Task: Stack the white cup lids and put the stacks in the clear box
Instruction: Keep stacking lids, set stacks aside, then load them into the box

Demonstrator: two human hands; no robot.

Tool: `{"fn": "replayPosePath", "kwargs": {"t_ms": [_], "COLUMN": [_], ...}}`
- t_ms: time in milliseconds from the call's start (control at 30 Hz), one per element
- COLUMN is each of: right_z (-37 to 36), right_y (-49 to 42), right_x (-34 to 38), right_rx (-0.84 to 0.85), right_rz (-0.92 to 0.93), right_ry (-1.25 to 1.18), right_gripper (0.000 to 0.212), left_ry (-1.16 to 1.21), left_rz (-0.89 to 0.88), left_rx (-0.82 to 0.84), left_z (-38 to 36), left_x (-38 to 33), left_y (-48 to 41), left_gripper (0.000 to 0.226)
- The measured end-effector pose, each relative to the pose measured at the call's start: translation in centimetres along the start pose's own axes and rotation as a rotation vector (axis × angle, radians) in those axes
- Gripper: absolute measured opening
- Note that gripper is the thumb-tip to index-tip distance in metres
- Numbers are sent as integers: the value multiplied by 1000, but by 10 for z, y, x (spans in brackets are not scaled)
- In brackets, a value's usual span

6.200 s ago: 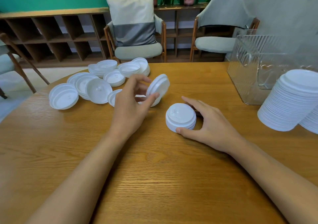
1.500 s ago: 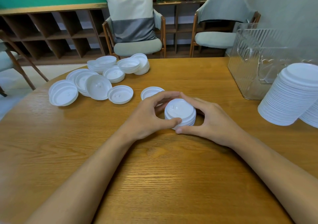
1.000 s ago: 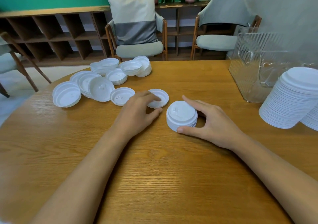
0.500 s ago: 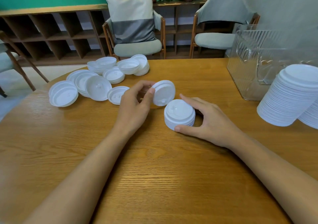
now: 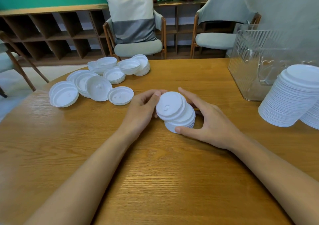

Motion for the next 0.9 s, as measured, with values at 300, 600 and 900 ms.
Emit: {"fn": "replayPosePath", "kwargs": {"t_ms": [300,600,900], "right_z": [-1,-1,0], "right_y": [-1,-1,-1], "right_x": [1,-1,-2], "right_rx": [-7,-10,-8], "right_rz": [35,16,-1], "right_ry": [32,-35,-22], "right_gripper": [85,97,100], "left_ry": [-331,-425,-389], "left_rz": [-185,-248,-230], "left_rx": [-76,72,221], "left_z": [-9,-17,-23], "left_x": [-17,-35,-32], "left_y": [13,24,23], "left_gripper": [27,69,87]}}
Point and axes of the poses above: each hand's wrist, its own y-axis away from the middle knuckle, its own z-axis out of the back of the hand, x = y × z, the point moved 10 cm from there along -y, towards the middle knuckle, and after that the axes turned 8 degrees about z, right-handed, at the moved point
